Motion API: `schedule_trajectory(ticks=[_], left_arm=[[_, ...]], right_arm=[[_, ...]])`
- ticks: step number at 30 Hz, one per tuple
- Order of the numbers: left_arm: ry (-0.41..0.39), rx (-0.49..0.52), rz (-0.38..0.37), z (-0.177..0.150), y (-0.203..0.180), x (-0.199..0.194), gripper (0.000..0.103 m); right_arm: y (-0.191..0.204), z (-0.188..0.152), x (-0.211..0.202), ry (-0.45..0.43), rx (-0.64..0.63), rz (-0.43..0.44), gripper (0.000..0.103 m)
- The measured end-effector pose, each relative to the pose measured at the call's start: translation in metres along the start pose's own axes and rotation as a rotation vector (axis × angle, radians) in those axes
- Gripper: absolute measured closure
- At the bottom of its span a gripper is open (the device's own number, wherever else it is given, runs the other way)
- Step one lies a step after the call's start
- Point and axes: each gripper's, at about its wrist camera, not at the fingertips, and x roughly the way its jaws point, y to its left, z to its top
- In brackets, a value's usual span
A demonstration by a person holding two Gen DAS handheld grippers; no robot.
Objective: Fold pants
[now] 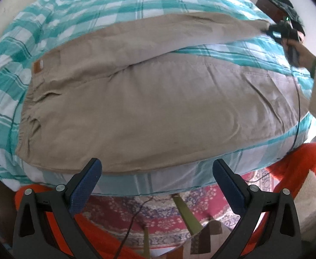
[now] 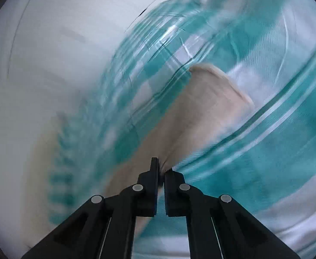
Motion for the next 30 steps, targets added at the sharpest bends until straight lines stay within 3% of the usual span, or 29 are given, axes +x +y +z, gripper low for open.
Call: schedule_trajectory(ticks=[1,2,3,5,7,11,15,17,19,20,22,24,27,30], left_arm=[[0.004,0.001,0.0,0.003,0.002,0.003,0.001],[-0.007,0.005,0.006,0.007,0.005,0.003,0.001],[-0.027,0.01,0.018,0.012,0.008,0.002,0.001],[-0.081,0.005,0.057,0.031,0.022,0.0,0.001],[-0.132,-0.024,0.073,0.053,0.038,0.001,0.001],[-0.302,-0.096,0.116,0.124,0.072,0.02,0.001],[-0.368,-0.138,0.217,0.184,0.091,0.085,0.001],[-0.312,-0.122,0.311,0.195,0.101,0.133,0.001],[-0.207,-0.089,0.346,0.189,0.111,0.177,0.001],[-0.205,-0.09,0.321,0.179,0.117,0.189,0.001],[-0.278,-0.165,0.225,0.16,0.136,0.188,0.001],[-0.284,-0.222,0.168,0.155,0.149,0.189,0.001],[-0.289,-0.208,0.192,0.155,0.145,0.192,0.001],[-0.301,-0.209,0.19,0.153,0.141,0.192,0.001]], right_arm=[[-0.002,-0.005,0.005,0.047,-0.057,-0.101,0.092],[-0.011,-0.013,0.014,0.106,-0.077,-0.187,0.077],[-0.024,-0.02,0.019,0.149,-0.045,-0.248,0.07],[-0.035,-0.026,0.007,0.101,0.011,-0.234,0.061],[-0.034,-0.032,-0.009,0.032,0.015,-0.284,0.049],[-0.015,-0.042,-0.038,-0.072,-0.048,-0.349,0.048],[0.02,-0.042,-0.055,-0.078,-0.134,-0.257,0.048],[0.046,-0.048,-0.053,-0.053,-0.2,-0.195,0.046],[0.082,-0.05,-0.034,0.001,-0.252,-0.102,0.04],[0.109,-0.058,-0.017,0.051,-0.281,-0.038,0.036],[0.143,-0.076,0.01,0.136,-0.322,0.039,0.033],[0.186,-0.105,0.051,0.255,-0.383,0.128,0.033],[0.245,-0.169,0.111,0.446,-0.5,0.232,0.033],[0.273,-0.206,0.157,0.557,-0.591,0.287,0.033]])
